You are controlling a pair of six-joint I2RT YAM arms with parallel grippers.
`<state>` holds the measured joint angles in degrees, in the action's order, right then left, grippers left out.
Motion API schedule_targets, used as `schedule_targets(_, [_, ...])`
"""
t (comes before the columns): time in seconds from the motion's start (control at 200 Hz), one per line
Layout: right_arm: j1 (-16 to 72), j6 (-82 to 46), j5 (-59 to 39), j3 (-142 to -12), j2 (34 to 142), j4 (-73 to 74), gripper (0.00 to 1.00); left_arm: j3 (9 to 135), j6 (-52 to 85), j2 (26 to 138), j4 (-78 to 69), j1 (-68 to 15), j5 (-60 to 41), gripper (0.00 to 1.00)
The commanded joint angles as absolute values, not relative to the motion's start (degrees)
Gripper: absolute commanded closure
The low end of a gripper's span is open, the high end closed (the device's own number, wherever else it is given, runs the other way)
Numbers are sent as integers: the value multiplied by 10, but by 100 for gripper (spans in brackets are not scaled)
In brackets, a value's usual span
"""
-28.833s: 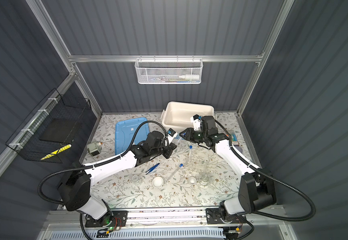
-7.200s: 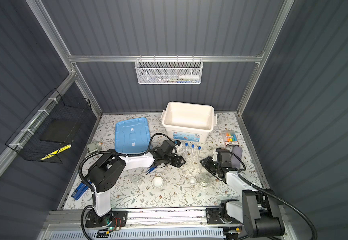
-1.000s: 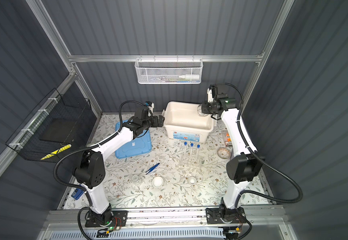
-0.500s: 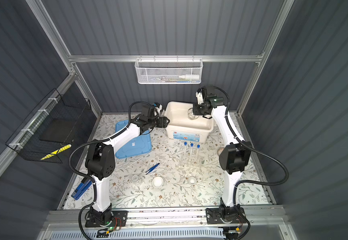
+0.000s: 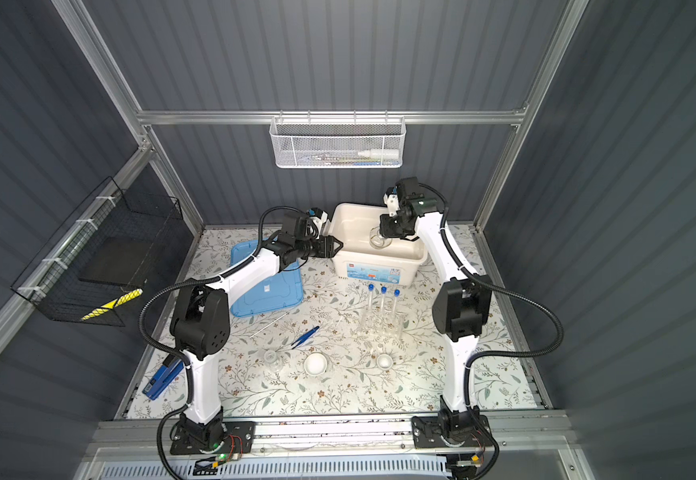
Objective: Organize the chemistry lab equipment
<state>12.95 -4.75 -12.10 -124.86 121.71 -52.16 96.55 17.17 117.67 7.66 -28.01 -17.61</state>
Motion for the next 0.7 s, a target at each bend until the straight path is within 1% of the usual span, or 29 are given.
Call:
schedule_targets(0.0, [134,-34,-134,-1270,1221,-530,86,954,178,1153,69,-279,-215,36])
schedule_targets(0.175, [143,-30,-135,-1274,1233,-535,86,932,185,1135,52,-293,-218,37])
schedule_targets(0.45, [158,-21,-125,-1315,1274,-559,86,902,198,1114,39,-311,-224,37])
schedule_targets(0.695, [172,-19,-124,-1315,1290,-558,86,875,210,1097,29,-320,-233,35])
